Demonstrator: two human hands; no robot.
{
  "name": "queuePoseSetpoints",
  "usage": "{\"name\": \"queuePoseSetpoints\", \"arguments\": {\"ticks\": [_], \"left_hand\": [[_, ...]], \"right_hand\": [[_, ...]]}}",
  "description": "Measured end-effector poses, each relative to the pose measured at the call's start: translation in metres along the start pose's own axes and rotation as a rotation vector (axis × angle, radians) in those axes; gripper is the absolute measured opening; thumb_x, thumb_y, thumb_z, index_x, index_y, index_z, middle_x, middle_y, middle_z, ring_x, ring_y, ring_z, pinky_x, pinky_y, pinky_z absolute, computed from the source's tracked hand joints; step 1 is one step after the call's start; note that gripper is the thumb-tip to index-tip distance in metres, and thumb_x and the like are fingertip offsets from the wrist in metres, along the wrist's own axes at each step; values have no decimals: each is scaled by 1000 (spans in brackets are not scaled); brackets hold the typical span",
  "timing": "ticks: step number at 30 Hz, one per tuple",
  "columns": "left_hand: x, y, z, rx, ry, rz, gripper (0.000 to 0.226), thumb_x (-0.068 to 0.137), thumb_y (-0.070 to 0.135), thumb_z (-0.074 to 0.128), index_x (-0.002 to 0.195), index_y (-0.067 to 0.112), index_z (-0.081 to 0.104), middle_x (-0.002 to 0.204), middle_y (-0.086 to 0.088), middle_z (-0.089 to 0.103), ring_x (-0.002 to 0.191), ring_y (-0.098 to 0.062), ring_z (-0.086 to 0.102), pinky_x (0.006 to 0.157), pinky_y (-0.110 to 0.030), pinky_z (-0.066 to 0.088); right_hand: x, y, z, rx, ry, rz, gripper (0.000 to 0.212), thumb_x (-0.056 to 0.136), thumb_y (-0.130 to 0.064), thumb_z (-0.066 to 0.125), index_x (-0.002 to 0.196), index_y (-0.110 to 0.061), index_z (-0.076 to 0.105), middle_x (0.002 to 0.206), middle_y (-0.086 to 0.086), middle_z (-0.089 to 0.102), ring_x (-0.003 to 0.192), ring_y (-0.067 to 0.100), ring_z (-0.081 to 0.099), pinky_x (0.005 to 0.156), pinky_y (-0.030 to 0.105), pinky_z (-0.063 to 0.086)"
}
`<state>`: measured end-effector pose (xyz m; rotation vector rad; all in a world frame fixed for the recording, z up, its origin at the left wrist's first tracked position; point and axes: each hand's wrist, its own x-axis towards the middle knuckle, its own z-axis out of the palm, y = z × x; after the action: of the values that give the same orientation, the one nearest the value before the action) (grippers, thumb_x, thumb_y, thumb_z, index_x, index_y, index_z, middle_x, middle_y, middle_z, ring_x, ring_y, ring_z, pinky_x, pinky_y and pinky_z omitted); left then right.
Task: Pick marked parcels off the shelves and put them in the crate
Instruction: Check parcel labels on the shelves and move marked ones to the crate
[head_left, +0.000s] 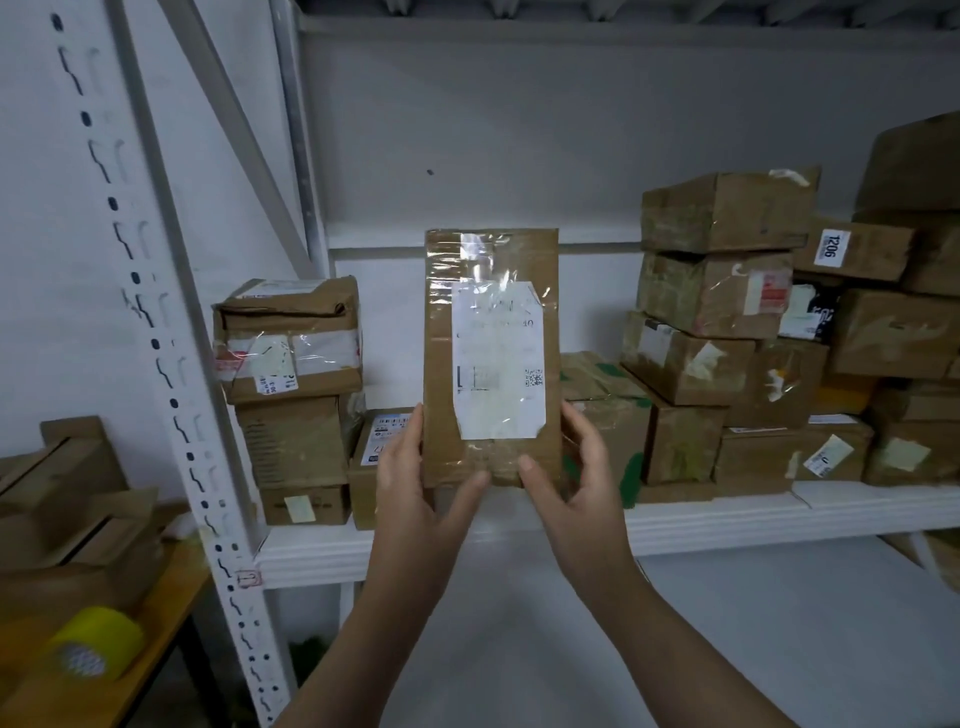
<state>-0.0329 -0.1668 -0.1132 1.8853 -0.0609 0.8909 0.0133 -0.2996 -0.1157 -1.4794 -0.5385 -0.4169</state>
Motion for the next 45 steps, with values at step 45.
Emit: {"name": "queuePoseSetpoints", "arguments": {"ticks": [45], "left_hand": [[33, -43, 57, 718, -198, 371, 37, 79, 23, 71, 115, 14, 62, 127, -13, 57, 119, -32, 53, 98, -39, 33]], "right_hand": [[51, 47, -57, -638, 26, 35, 26, 85, -1, 55, 100, -21, 57, 103, -14, 48, 107, 17, 49, 90, 30, 44]]}}
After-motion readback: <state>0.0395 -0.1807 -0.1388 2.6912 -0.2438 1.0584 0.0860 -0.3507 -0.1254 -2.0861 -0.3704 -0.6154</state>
